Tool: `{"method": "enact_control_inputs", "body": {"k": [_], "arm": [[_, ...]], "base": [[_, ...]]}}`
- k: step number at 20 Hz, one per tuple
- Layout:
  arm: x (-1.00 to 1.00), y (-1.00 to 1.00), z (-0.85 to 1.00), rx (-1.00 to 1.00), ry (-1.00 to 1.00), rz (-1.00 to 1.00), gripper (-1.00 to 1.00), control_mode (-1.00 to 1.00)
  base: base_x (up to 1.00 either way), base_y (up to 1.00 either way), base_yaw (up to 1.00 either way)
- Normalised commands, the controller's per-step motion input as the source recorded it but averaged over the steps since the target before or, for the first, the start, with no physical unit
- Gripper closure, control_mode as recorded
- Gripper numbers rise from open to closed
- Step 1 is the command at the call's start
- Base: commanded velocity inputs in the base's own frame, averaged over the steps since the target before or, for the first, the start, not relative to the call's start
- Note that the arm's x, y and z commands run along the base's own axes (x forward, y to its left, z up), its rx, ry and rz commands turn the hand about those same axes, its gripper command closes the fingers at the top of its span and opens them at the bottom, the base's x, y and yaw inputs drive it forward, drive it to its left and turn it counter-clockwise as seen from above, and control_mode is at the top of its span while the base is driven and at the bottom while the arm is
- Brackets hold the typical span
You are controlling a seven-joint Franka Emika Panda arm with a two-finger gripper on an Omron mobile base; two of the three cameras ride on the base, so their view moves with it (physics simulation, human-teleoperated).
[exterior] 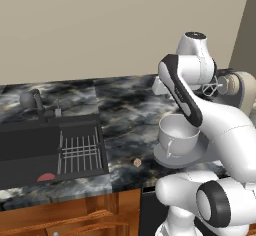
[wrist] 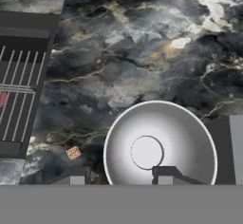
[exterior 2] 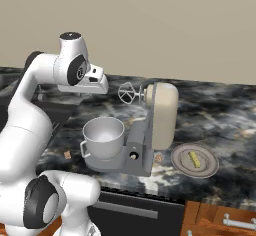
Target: Add butter and sugar cubes to the stand mixer bowl and then turn on the stand mixer to begin making frosting.
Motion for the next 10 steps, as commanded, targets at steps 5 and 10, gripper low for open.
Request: {"method": "enact_control_inputs", "body": {"k": [5, 10], "arm": [[-0.13, -0.22, -0.03, 0.0, 0.0, -0.01, -1.0, -1.0], [-0.01, -0.1, -0.01, 0.0, 0.0, 0.0, -1.0, -1.0]], "base": [[0.0, 0.0, 0.0], [0.0, 0.0, 0.0]]}}
